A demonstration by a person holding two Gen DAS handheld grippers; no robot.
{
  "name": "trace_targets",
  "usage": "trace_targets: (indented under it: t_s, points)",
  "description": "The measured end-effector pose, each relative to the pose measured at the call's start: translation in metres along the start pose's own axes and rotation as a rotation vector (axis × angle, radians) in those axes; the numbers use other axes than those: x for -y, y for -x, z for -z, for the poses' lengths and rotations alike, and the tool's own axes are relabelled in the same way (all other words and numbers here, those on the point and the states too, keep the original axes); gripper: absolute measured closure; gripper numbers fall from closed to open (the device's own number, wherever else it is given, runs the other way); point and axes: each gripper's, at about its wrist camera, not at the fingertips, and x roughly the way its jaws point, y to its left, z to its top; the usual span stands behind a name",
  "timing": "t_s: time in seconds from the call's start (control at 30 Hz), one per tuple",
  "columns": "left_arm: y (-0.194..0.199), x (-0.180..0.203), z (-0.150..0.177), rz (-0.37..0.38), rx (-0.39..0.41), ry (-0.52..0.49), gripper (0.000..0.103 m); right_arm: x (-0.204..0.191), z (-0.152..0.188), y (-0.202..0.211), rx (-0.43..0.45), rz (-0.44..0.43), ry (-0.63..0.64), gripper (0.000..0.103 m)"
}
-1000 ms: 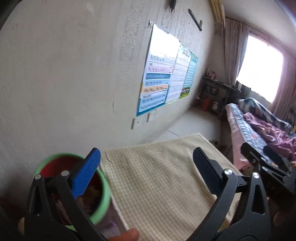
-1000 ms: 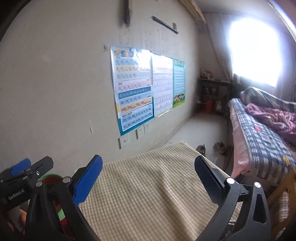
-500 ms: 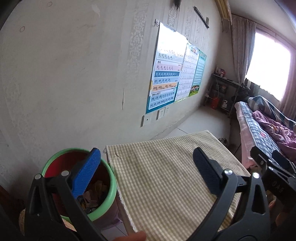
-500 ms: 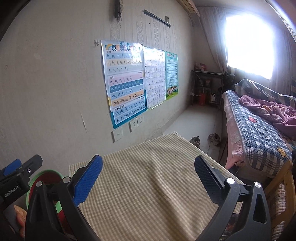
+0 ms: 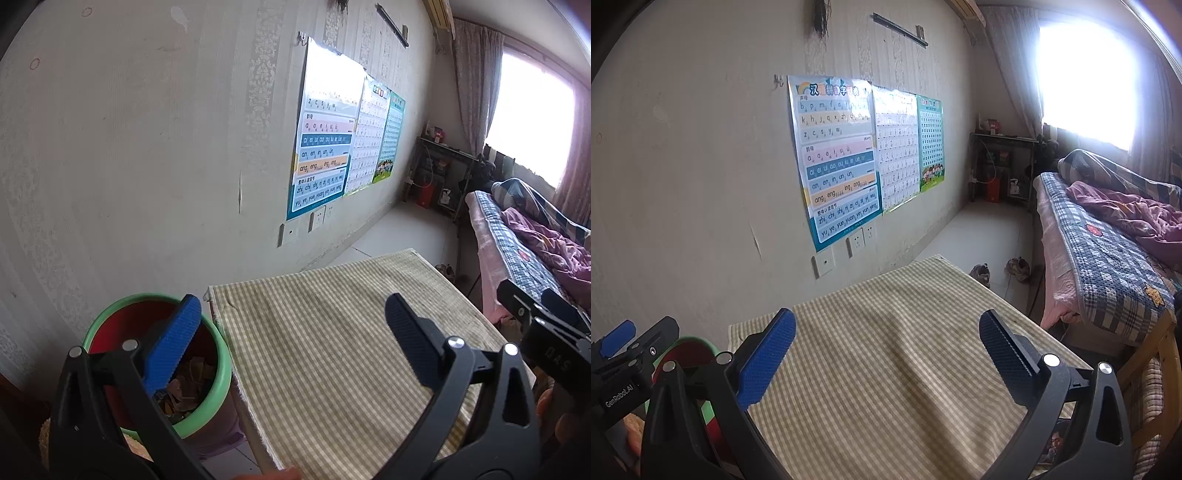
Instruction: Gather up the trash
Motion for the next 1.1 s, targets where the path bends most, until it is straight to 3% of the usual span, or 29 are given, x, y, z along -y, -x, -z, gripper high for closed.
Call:
trace_targets:
  t_s: [0.77,0.97,1.1]
  points:
    - [-0.004,0.000,0.009,0.005,-0.016,-0.007,0.005,-0.001,0.008,-0.013,-0.048,0.002,-0.002,0.007]
    - [-0.016,-0.011,0.013,-0.006,-0.077,-0.003,0.005,0.016,0.018,-0.042,-0.146,-0.018,-0.051,0.007]
    - [-0.018,-0.044,0.015,0.007,-0.108,0.030,0.005,0.055,0.029,-0.087,-0.229,0.062,-0.088,0.007]
